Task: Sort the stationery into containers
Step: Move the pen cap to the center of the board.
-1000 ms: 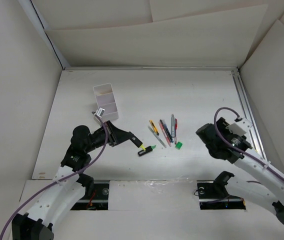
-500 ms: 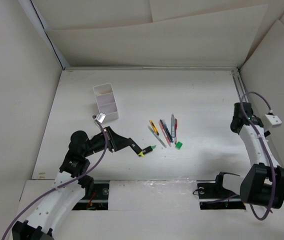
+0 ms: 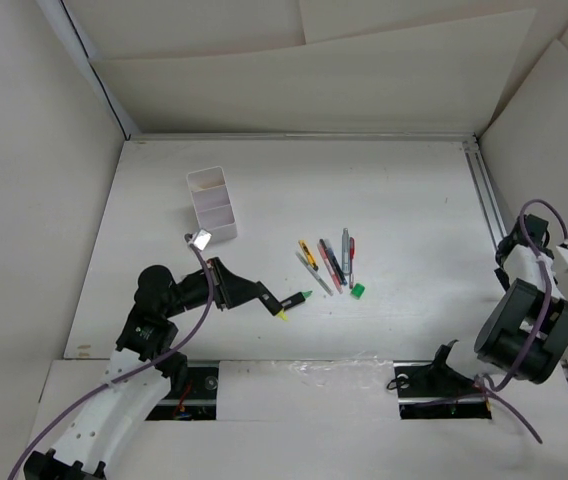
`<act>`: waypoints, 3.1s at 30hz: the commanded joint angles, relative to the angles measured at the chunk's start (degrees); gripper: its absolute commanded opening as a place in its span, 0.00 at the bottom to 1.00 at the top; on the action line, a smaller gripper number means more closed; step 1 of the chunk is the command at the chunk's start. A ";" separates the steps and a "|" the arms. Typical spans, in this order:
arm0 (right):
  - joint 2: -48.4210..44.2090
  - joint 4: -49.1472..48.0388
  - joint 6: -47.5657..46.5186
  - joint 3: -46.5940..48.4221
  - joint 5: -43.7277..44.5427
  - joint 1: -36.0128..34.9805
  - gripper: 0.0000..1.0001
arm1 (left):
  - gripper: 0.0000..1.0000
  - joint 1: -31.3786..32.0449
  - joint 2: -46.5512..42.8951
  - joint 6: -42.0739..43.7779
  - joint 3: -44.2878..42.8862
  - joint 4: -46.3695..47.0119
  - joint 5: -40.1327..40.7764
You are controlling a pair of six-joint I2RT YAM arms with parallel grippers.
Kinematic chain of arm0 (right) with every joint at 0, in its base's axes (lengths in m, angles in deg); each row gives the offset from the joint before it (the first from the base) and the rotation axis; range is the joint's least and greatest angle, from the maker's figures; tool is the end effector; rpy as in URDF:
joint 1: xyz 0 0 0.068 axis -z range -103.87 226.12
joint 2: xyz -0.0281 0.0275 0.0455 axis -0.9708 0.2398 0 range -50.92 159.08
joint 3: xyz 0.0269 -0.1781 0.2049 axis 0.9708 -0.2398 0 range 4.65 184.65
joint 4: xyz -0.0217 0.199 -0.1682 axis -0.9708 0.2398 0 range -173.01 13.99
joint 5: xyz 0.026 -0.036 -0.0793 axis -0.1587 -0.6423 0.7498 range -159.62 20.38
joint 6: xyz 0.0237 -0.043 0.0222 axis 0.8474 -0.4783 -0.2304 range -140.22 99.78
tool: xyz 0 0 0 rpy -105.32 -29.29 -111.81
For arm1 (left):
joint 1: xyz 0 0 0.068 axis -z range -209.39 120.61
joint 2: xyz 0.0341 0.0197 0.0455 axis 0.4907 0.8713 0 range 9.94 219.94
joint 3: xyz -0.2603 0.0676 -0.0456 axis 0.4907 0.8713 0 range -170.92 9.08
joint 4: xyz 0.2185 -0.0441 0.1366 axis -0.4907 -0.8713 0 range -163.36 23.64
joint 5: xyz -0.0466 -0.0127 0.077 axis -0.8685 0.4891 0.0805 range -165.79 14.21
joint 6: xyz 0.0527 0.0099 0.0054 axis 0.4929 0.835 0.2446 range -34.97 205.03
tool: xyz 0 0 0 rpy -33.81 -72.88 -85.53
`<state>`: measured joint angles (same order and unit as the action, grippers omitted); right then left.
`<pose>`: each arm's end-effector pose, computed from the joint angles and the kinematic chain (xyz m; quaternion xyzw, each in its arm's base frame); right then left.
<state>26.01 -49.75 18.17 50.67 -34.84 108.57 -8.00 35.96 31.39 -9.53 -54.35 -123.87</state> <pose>0.1968 -0.1492 0.2033 0.5935 0.7193 -0.2798 0.2282 0.1123 -0.0724 0.2650 0.1155 0.6781 -0.6279 0.3642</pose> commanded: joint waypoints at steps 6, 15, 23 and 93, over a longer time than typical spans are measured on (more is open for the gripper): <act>2.00 -9.78 -4.46 -2.34 -5.86 4.89 0.49 | 0.00 0.06 -0.53 1.01 0.06 1.26 -1.67; 4.45 -12.95 -7.97 -3.83 -10.35 10.18 0.57 | 0.00 0.06 -0.53 0.48 0.07 1.26 -1.67; 7.80 -14.53 -11.50 -2.60 -14.75 10.18 0.57 | 0.00 0.06 -1.06 0.47 -0.46 1.26 -1.67; 3.67 -11.53 -16.68 0.83 -17.21 -5.11 0.61 | 0.00 0.06 -5.28 1.97 -1.16 -3.66 0.26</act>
<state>28.48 -61.14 2.89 49.45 -52.47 103.41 -8.00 31.22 32.50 -9.27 -59.42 -123.50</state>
